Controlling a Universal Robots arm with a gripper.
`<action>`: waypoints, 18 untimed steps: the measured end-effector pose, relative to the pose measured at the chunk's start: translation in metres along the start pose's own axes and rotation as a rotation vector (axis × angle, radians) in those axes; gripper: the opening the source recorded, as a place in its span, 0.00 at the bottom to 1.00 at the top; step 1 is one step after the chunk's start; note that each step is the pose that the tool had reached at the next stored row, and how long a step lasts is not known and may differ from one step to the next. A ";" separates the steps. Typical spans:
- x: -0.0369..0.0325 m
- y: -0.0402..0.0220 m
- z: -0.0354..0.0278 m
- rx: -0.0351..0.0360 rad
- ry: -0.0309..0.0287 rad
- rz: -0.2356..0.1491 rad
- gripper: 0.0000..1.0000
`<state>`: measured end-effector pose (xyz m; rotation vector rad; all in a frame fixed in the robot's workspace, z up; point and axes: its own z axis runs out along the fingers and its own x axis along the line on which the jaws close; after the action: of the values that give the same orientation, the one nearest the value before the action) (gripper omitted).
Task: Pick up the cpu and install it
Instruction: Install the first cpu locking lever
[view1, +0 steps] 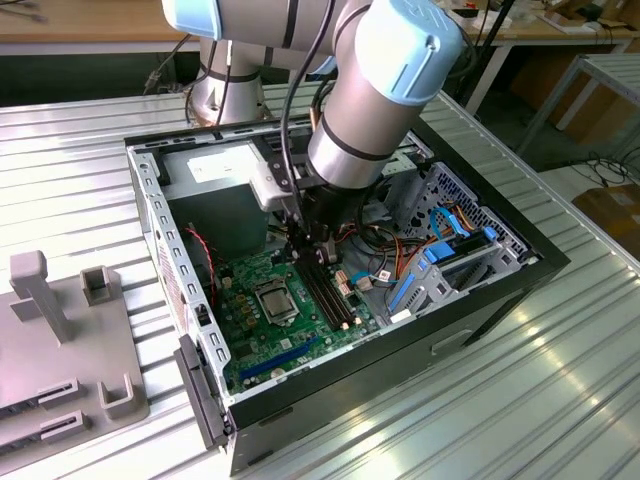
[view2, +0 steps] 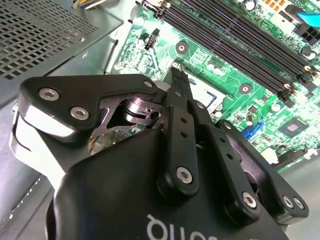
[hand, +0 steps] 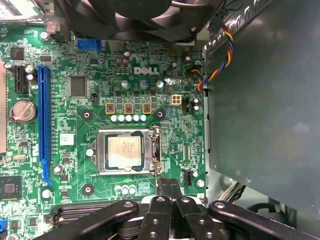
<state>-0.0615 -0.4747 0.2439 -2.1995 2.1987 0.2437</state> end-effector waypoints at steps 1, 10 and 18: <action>0.0003 0.0000 0.0000 0.0000 0.0005 -0.001 0.11; 0.0057 0.0001 -0.0008 -0.0009 0.0186 -0.006 0.11; 0.0107 0.0001 -0.0014 -0.0015 0.0507 -0.008 0.11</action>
<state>-0.0615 -0.4854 0.2440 -2.2391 2.2154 0.1916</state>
